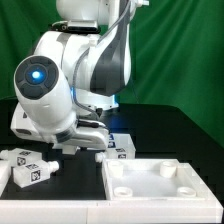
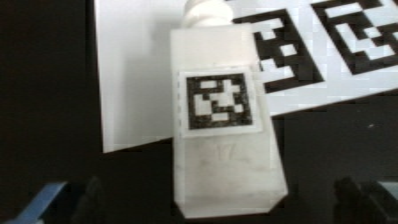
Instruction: Assemble one leg
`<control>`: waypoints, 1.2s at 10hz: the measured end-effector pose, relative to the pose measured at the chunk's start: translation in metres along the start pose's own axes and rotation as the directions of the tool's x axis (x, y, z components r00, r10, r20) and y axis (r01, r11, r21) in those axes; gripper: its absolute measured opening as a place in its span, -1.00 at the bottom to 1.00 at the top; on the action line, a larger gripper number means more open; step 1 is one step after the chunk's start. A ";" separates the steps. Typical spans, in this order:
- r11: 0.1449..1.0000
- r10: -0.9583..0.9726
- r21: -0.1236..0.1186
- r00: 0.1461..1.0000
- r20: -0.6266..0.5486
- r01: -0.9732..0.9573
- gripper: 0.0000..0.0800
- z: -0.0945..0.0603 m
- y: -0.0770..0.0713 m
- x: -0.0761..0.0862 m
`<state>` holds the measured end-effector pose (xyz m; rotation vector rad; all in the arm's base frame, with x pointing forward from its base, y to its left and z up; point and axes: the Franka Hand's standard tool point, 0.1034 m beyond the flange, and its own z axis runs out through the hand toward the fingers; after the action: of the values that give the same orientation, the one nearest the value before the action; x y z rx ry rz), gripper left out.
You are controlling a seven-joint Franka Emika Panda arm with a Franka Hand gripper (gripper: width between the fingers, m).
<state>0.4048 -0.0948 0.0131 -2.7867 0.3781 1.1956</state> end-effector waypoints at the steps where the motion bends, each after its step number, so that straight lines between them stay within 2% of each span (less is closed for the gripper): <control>1: 1.000 -0.001 -0.001 1.000 0.000 0.001 0.62 0.000 0.000 0.000; 2: 1.000 -0.001 0.010 1.000 0.008 0.001 0.62 0.001 0.000 -0.001; 3: 0.998 0.011 0.056 0.999 0.041 -0.014 0.62 0.005 0.002 -0.007; 5: 0.994 0.029 0.101 0.995 0.092 -0.038 0.62 0.011 -0.002 -0.015; 6: 0.992 0.040 0.115 0.993 0.111 -0.053 0.62 0.015 -0.005 -0.017; 7: 0.992 0.038 0.113 0.993 0.109 -0.051 0.62 0.015 -0.005 -0.017; 10: 0.992 0.038 0.113 0.993 0.110 -0.051 -0.29 0.015 -0.005 -0.017; 12: 0.992 0.038 0.113 0.993 0.110 -0.051 -0.29 0.015 -0.005 -0.017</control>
Offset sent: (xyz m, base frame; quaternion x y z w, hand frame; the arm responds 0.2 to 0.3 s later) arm -0.0062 0.0128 0.0042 0.0846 -0.0675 0.0206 0.9939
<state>0.3844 -0.0841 0.0149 -2.6162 0.4865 1.2832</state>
